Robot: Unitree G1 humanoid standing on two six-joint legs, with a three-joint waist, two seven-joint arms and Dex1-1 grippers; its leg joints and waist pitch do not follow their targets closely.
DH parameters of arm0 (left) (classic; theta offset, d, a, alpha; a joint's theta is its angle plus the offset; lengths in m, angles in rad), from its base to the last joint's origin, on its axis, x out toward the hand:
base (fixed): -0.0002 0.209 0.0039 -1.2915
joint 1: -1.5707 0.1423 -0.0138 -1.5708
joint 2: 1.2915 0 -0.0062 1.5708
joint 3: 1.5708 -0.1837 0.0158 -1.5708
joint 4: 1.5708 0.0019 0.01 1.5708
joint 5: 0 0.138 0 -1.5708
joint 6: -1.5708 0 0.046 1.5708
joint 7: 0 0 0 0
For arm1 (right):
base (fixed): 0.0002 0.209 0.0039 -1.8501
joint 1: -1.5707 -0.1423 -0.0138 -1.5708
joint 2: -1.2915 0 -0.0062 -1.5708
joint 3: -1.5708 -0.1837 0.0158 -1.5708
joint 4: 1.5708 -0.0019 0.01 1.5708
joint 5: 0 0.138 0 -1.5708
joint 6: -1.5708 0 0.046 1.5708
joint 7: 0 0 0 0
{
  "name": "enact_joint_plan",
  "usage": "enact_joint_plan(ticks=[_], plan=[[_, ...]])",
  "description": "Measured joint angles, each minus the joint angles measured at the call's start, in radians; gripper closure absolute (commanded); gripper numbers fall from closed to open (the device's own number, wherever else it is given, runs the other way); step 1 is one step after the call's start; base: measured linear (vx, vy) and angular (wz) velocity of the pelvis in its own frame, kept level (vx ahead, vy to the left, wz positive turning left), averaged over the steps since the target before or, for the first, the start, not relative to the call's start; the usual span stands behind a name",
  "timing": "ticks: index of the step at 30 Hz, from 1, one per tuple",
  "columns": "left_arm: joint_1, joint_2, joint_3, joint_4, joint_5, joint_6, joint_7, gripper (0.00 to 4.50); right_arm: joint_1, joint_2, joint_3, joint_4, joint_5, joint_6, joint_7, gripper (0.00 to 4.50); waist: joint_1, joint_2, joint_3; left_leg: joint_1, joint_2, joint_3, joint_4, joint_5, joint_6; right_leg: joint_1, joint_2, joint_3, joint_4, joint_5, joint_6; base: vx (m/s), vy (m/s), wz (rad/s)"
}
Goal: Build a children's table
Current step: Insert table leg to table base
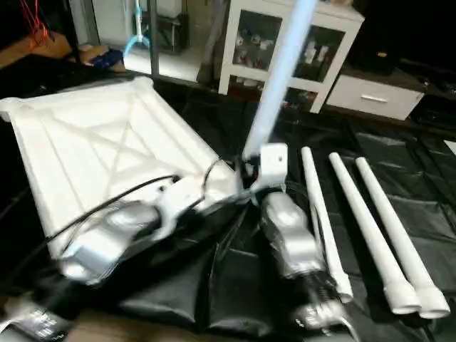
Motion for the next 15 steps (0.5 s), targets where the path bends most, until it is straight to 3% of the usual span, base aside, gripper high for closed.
enact_joint_plan(ticks=[3,15], plan=[[-0.025,-0.033,0.0,0.025,0.0,0.008,0.036,4.5,-0.04,0.018,0.0,0.056,-0.033,-0.038,-0.091,2.66,0.001,0.002,0.001,-0.008,0.0,0.0,0.001,0.0,0.0,-0.006,0.001,0.001,0.0,0.003,-0.001,0.0,0.0,0.0],[-0.032,-0.036,0.023,0.031,-0.007,0.021,0.054,4.5,-0.102,0.051,-0.004,0.16,-0.035,-0.118,-0.145,2.66,-0.005,-0.001,0.007,-0.007,0.002,0.008,0.006,-0.002,0.005,-0.006,0.002,0.008,-0.002,0.003,0.001,0.0,0.0,0.0]])
